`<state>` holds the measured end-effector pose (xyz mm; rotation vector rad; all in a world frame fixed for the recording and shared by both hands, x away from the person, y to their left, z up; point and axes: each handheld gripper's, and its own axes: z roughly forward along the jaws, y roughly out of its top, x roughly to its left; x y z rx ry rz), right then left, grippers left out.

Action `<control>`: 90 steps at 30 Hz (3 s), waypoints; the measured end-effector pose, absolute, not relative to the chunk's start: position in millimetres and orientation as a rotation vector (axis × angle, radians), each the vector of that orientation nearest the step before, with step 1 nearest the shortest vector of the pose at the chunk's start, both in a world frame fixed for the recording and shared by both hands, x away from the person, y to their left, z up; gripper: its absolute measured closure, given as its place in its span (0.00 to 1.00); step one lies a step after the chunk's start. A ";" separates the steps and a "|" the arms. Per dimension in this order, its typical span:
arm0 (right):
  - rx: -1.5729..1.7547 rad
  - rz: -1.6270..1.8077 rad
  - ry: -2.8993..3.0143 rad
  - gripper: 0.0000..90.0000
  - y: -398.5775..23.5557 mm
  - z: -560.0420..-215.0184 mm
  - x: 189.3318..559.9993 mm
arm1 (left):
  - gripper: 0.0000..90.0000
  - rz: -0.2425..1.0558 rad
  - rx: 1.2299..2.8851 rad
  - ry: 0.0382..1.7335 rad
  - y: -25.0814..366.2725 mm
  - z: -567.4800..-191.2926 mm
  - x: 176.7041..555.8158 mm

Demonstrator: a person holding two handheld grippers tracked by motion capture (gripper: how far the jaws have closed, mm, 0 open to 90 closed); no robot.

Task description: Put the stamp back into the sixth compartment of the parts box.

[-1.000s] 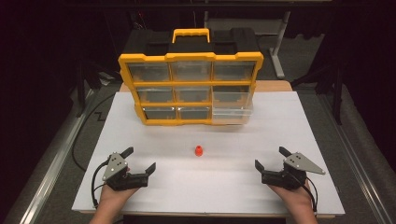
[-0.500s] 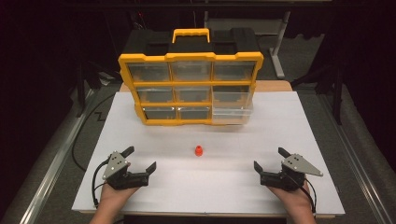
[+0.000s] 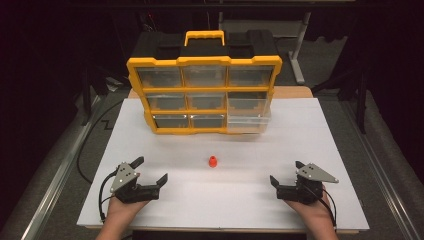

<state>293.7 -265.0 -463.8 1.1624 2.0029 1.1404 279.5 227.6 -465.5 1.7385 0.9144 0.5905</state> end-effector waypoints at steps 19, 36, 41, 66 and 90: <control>1.147 1.132 2.096 0.00 -252.9 -463.5 297.9 | 0.01 0.602 1.758 0.880 225.1 -465.1 278.2; 1.011 1.169 2.221 0.01 -191.2 -462.5 314.2 | 0.01 0.602 1.755 0.859 225.4 -465.1 277.3; 0.998 1.180 2.240 0.02 -175.7 -464.2 319.2 | 0.01 0.600 1.750 0.855 225.2 -464.9 277.2; 0.946 1.223 2.309 0.30 -117.1 -463.8 346.3 | 0.01 0.595 1.747 0.834 224.6 -464.9 277.4; 0.896 1.214 2.331 0.74 -88.2 -465.6 362.0 | 0.00 0.592 1.747 0.828 223.9 -465.4 278.3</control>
